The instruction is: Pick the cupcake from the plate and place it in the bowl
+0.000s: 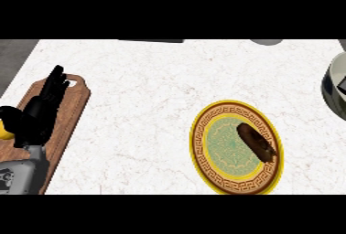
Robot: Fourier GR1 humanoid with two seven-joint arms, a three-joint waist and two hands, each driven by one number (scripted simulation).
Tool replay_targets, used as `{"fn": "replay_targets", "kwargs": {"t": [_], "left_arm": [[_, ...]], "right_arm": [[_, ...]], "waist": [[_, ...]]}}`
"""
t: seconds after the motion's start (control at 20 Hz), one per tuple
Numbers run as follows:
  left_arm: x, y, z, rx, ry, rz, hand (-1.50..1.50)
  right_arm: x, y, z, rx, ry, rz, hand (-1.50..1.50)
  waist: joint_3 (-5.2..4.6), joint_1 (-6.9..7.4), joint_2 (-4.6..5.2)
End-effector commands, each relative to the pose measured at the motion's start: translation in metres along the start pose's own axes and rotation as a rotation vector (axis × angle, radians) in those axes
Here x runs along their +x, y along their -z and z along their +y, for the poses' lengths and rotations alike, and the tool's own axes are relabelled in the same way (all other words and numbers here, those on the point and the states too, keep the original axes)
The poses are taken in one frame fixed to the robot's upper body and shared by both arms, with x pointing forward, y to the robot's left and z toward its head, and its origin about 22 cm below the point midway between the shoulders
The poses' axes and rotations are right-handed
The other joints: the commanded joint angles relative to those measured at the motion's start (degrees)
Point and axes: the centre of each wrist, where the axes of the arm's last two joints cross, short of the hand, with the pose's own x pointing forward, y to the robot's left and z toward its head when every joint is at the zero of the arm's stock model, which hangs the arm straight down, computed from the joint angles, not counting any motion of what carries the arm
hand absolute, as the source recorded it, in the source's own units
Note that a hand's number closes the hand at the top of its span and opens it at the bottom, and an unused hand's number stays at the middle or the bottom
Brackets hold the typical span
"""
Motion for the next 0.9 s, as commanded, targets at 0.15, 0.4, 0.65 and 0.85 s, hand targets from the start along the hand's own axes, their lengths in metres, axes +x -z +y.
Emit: {"fn": "replay_targets", "kwargs": {"t": [0.15,0.4,0.65,0.85], "left_arm": [[0.008,0.004,0.008,0.035,0.012,-0.006,0.0],[0.002,-0.002,-0.004,0.021,-0.008,-0.004,0.0],[-0.001,-0.003,-0.003,0.021,-0.02,-0.002,0.0],[-0.002,-0.003,0.0,0.039,-0.014,0.002,0.0]], "right_arm": [[0.006,-0.028,-0.044,-0.098,0.419,-0.093,-1.5],[-0.001,-0.063,-0.065,-0.09,0.441,-0.003,-1.5],[0.002,-0.076,-0.078,-0.113,0.463,0.019,-1.5],[-0.003,-0.079,-0.073,-0.071,0.553,0.024,-1.5]], "waist": [[0.13,-0.84,-0.12],[0.38,-1.13,0.32],[0.64,-1.07,0.69],[0.78,-1.5,0.64]]}}
